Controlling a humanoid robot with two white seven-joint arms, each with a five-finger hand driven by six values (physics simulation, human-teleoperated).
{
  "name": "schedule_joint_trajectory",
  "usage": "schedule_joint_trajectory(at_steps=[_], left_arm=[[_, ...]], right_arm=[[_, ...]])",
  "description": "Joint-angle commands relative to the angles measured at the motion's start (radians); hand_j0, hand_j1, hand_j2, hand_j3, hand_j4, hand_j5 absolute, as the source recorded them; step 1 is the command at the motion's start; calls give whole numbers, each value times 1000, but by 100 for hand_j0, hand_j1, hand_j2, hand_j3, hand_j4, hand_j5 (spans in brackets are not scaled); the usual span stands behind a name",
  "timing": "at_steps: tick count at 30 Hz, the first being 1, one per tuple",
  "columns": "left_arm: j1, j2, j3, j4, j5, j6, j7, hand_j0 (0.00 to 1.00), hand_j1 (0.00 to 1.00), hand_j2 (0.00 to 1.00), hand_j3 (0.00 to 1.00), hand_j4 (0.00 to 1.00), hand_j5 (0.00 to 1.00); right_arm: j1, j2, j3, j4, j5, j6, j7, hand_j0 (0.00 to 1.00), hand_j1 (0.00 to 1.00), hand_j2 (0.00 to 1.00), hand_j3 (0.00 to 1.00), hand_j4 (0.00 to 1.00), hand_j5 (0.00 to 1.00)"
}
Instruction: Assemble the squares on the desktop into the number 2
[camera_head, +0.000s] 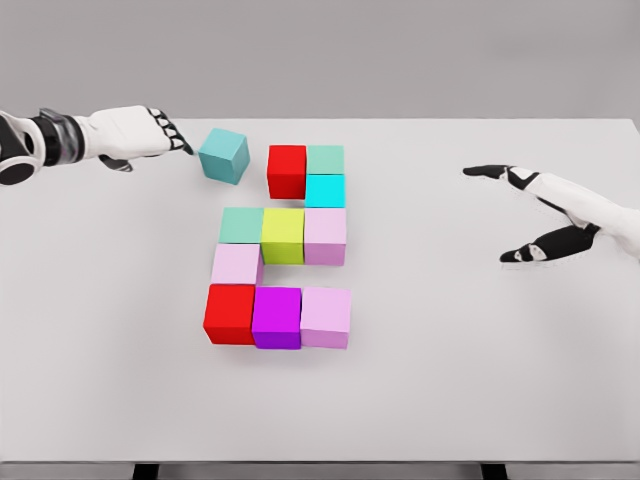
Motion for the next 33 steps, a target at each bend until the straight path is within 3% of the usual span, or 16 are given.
schedule_joint_trajectory(at_steps=[1, 4, 8, 11, 18, 33], left_arm=[[0, 9, 3, 5, 4, 0, 0, 90, 90, 90, 90, 90, 90], [-2, 10, 8, 36, 4, 0, 0, 90, 90, 90, 90, 90, 90], [-14, -4, 8, 111, -2, 0, 0, 91, 91, 91, 91, 91, 91], [-20, -68, 9, 188, -2, 0, 0, 91, 91, 91, 91, 91, 91], [-58, -145, 11, 303, -2, 0, 0, 92, 92, 92, 92, 92, 92], [-92, -254, 11, 396, -4, 0, 0, 93, 93, 93, 93, 93, 93]], right_arm=[[2, 62, -96, 62, -13, 3, 1, 100, 100, 100, 100, 100, 100], [37, 80, -97, 150, 28, 3, 1, 100, 100, 100, 100, 100, 100], [69, 88, -100, 191, 25, 3, -2, 100, 100, 100, 100, 100, 100], [68, 89, -114, 239, 25, 3, -2, 100, 100, 100, 100, 100, 100], [66, 100, -122, 240, 19, 3, -3, 100, 100, 100, 100, 100, 100], [66, 102, -128, 243, 19, 3, -2, 100, 100, 100, 100, 100, 100]])
